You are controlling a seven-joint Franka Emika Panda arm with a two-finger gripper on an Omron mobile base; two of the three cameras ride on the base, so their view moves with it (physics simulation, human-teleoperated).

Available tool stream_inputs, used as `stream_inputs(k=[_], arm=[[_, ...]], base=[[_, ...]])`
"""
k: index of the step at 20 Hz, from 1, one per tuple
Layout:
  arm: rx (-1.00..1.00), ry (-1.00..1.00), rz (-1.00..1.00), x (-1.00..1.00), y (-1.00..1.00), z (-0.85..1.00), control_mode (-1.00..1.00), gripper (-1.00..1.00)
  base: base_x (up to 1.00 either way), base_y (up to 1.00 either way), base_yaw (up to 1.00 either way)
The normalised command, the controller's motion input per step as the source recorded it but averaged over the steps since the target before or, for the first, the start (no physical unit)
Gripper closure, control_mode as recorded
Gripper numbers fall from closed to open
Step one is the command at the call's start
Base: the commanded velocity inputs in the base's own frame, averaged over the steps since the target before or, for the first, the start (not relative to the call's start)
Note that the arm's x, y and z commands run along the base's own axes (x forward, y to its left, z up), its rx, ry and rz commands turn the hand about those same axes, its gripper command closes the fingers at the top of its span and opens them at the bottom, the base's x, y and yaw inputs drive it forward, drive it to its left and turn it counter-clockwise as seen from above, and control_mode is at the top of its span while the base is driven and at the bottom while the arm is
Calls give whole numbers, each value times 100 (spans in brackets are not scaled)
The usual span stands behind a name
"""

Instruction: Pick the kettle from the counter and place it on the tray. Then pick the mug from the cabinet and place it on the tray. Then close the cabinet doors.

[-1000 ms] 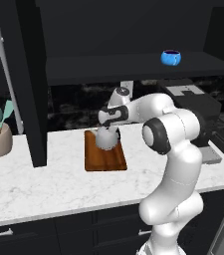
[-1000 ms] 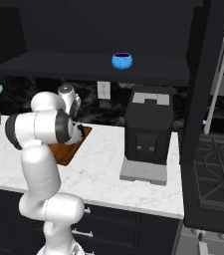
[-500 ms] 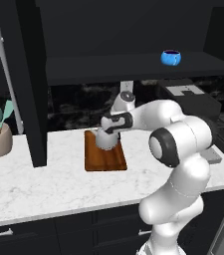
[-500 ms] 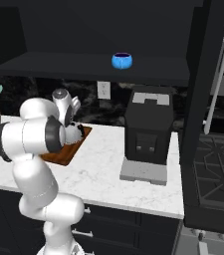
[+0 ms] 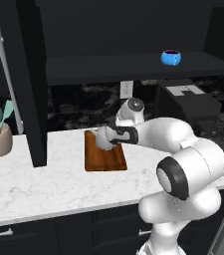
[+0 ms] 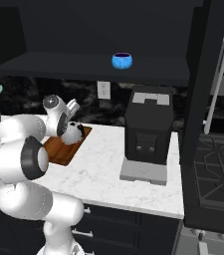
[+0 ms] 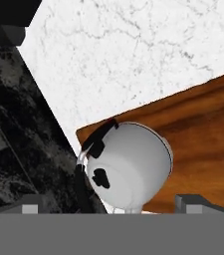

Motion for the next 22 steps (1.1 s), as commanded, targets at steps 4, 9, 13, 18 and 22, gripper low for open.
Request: stream_inputs(k=[4, 9, 13, 18, 22], arm=[[10, -1, -20, -37, 0, 58, -100, -100], [12, 0, -19, -36, 0, 47, -100, -100], [11, -1, -16, -46, 0, 32, -100, -100], [7, -5, -12, -61, 0, 17, -100, -100], [0, -11, -10, -68, 0, 17, -100, -100]], base=[[0, 0, 0], [0, 0, 0], [0, 0, 0], [0, 0, 0], [0, 0, 0]])
